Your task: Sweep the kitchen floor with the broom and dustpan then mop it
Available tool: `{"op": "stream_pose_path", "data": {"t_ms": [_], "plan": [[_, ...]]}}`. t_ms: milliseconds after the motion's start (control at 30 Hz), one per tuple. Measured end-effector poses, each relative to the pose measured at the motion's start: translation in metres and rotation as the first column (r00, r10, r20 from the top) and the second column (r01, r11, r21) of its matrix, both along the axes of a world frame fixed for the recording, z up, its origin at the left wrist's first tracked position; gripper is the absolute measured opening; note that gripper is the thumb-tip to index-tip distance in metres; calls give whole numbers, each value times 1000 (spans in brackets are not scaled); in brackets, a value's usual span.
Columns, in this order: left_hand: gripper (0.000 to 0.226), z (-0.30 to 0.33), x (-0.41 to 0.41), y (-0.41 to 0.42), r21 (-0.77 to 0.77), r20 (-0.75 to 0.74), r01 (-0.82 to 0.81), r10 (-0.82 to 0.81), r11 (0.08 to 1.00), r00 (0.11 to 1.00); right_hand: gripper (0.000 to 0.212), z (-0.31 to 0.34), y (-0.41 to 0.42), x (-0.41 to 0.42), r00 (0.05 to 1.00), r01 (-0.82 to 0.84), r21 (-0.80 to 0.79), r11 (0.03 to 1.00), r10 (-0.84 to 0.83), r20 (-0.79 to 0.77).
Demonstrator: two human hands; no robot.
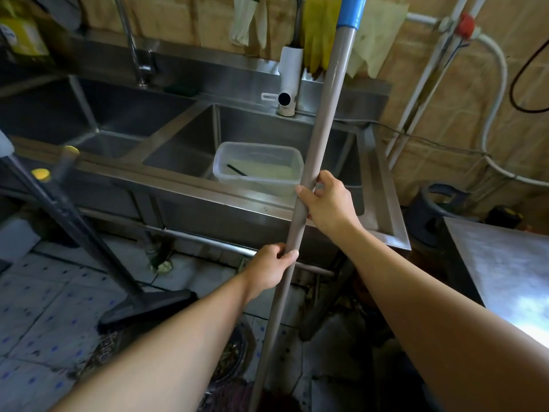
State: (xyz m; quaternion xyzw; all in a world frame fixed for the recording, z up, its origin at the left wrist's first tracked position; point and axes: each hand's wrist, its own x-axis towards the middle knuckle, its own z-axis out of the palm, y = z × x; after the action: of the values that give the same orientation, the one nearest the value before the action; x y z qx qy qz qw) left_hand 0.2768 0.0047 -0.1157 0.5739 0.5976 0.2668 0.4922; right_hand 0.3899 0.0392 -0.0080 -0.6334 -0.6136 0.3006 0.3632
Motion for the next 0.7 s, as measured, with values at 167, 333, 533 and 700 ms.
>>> {"op": "stream_pose_path", "data": {"t_ms": [167, 333, 533, 700], "plan": [[19, -5, -2, 8, 2, 57, -14, 14, 1000, 998, 19, -5, 9, -2, 1000, -7, 16, 1000, 7, 13], [17, -9, -3, 11, -2, 87, 0, 0, 1000, 996, 19, -9, 12, -4, 1000, -19, 18, 1000, 19, 13], [23, -6, -3, 8, 7, 32, -10, 10, 1000, 999, 20, -12, 13, -3, 1000, -22, 25, 999, 21, 19], [31, 2, -3, 8, -54, 86, -19, 24, 998, 996, 29, -9, 11, -1, 997, -20, 18, 1000, 19, 70]]}}
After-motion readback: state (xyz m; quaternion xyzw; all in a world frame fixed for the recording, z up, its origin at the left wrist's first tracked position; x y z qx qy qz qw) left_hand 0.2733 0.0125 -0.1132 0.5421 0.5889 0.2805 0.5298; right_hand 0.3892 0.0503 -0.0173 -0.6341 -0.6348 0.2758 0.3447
